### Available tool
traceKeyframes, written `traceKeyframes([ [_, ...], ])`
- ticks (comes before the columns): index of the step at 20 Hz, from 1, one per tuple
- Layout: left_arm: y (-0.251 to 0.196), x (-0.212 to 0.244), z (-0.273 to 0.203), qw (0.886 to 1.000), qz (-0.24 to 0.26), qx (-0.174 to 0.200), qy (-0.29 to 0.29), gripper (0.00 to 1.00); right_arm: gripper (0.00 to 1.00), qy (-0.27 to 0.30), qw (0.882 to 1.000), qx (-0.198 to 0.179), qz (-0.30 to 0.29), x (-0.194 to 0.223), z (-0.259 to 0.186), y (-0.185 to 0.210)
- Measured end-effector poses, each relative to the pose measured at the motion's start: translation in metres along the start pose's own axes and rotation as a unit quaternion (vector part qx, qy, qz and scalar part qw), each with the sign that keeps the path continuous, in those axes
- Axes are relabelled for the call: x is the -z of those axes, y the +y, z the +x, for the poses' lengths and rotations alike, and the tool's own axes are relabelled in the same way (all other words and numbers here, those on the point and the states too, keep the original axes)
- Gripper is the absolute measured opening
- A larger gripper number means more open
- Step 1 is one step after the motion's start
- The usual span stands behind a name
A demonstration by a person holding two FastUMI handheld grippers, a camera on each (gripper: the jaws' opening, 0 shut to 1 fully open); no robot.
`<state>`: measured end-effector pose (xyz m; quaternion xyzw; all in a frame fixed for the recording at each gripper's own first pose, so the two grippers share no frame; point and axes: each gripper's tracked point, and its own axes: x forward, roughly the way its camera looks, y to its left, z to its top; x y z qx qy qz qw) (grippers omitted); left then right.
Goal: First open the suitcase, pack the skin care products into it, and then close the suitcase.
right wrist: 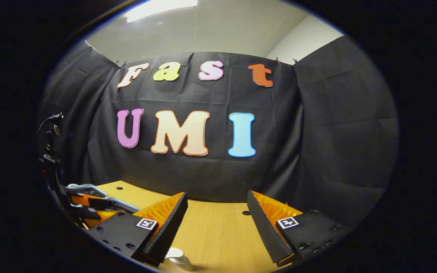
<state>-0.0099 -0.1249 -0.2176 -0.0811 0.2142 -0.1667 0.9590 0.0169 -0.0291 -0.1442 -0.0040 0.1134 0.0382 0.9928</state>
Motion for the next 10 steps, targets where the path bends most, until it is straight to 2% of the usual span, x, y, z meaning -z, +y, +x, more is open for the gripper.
traceKeyframes([
  [10,-0.029,0.112,0.007,0.995,0.005,0.011,0.101,0.94,0.99,0.018,0.999,-0.04,-0.015,0.023,-0.006,0.023],
])
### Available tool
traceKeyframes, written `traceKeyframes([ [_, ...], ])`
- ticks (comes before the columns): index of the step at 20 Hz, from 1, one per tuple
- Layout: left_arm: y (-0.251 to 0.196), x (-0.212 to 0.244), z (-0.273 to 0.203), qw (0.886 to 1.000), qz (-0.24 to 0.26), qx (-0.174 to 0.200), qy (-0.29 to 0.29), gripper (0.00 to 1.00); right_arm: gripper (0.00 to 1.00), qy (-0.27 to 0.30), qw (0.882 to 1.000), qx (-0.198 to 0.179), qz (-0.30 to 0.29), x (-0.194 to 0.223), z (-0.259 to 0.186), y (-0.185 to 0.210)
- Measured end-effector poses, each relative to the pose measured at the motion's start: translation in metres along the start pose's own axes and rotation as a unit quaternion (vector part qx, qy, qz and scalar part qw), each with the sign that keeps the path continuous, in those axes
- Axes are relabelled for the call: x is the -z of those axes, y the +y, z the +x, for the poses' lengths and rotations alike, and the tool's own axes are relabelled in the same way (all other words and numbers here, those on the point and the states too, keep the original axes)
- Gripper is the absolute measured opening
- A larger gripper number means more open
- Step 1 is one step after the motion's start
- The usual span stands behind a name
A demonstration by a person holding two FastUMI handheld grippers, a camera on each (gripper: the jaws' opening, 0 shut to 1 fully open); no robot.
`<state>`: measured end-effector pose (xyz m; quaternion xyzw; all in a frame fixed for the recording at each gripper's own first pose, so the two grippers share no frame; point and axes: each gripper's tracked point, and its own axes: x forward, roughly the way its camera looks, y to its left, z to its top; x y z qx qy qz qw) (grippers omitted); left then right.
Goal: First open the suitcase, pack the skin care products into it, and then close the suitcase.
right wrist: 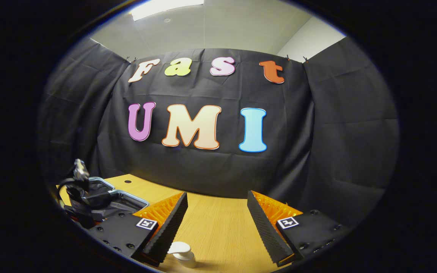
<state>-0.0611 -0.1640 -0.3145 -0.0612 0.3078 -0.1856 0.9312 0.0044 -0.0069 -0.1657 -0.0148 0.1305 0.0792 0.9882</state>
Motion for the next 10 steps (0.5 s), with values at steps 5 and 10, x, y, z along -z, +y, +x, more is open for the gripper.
traceKeyframes([
  [5,-0.003,0.021,0.009,1.0,0.012,-0.009,0.013,0.32,0.99,0.011,1.0,-0.022,0.002,0.017,0.001,0.017],
  [10,0.009,-0.008,-0.011,1.0,-0.005,-0.015,0.017,0.23,0.99,0.034,0.998,-0.045,0.022,0.044,0.009,0.038],
])
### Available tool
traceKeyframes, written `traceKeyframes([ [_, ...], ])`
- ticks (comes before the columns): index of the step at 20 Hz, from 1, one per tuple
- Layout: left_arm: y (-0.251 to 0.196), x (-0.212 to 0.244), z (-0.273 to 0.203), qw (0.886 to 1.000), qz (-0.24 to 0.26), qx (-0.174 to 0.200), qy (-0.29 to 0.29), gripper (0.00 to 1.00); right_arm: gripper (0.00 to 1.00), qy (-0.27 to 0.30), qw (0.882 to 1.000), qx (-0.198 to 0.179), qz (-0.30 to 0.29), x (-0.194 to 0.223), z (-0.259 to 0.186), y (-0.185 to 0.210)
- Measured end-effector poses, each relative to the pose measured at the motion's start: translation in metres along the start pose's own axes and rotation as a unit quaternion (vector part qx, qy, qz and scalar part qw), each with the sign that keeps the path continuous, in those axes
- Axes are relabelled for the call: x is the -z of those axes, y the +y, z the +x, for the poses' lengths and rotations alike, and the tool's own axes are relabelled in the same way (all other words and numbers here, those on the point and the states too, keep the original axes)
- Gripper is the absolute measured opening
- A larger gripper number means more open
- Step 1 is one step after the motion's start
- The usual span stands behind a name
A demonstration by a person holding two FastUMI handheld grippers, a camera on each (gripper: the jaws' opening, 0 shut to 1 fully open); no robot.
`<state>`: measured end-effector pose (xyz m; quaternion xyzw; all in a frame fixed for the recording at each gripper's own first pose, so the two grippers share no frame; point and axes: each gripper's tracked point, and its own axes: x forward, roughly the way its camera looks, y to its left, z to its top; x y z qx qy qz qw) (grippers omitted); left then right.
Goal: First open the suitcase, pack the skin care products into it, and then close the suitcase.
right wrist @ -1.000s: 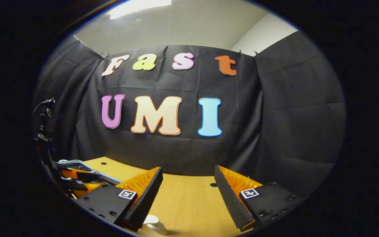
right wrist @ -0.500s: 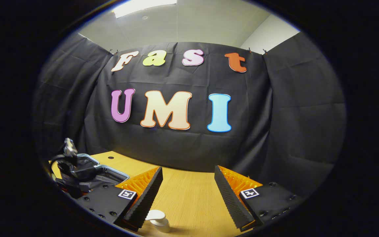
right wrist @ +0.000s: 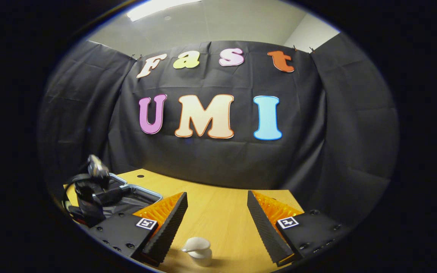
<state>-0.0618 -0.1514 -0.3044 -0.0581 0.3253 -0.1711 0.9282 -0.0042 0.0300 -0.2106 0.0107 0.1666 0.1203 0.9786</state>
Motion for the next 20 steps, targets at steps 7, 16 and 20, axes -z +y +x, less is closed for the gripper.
traceKeyframes([
  [7,0.038,-0.062,-0.036,0.998,-0.006,-0.041,-0.047,0.23,0.99,0.065,0.997,-0.03,0.006,0.073,0.002,0.026],
  [16,0.094,-0.056,-0.064,0.994,0.0,-0.107,-0.016,0.23,0.9,0.162,0.986,-0.033,-0.007,0.18,-0.016,0.027],
  [20,0.136,-0.044,-0.066,0.989,0.013,-0.146,0.018,0.23,0.58,0.169,0.985,-0.02,-0.001,0.176,-0.011,0.022],
])
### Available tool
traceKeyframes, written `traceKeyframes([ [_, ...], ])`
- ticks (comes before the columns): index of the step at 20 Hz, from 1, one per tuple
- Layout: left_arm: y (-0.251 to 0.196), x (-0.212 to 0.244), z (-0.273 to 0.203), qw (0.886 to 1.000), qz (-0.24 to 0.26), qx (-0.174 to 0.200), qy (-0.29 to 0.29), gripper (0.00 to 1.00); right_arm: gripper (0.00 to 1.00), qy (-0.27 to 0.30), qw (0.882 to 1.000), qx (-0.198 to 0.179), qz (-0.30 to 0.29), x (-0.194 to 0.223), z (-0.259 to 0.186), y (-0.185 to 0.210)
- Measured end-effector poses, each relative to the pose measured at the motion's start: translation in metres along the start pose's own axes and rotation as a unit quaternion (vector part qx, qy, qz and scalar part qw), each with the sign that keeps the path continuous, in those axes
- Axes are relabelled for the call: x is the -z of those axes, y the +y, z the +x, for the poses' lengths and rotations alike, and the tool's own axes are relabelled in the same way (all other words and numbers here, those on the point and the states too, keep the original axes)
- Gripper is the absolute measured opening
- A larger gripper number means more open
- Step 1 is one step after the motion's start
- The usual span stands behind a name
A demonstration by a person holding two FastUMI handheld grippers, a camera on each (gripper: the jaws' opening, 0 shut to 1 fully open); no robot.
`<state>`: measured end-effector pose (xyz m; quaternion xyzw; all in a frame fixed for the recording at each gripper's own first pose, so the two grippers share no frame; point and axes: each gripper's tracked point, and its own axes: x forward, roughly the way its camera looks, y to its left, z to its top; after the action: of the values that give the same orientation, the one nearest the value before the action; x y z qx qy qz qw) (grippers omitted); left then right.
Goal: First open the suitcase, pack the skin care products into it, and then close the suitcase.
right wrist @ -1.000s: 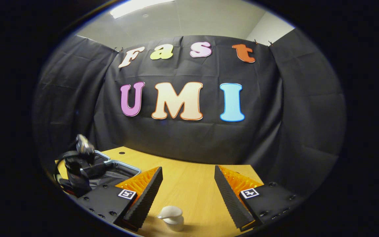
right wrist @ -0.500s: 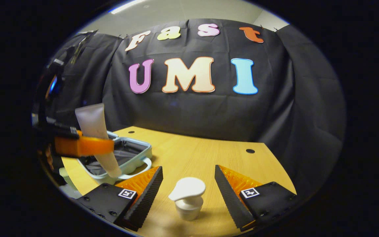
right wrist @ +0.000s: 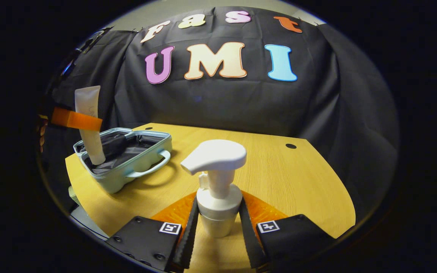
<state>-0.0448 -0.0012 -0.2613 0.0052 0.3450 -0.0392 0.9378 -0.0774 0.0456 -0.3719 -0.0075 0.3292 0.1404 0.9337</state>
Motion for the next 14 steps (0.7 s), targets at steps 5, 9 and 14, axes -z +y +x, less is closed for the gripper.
traceKeyframes([
  [5,0.06,0.029,0.033,0.996,0.01,-0.027,0.081,0.22,0.58,-0.027,0.999,0.037,0.025,-0.046,-0.02,-0.007],
  [9,0.09,0.065,0.065,0.986,0.009,-0.017,0.167,0.23,0.59,-0.034,0.997,0.052,0.036,-0.073,-0.039,0.009],
  [14,0.101,0.073,0.099,0.982,0.022,0.008,0.186,0.23,0.57,-0.035,0.998,0.035,0.037,-0.099,-0.049,0.054],
])
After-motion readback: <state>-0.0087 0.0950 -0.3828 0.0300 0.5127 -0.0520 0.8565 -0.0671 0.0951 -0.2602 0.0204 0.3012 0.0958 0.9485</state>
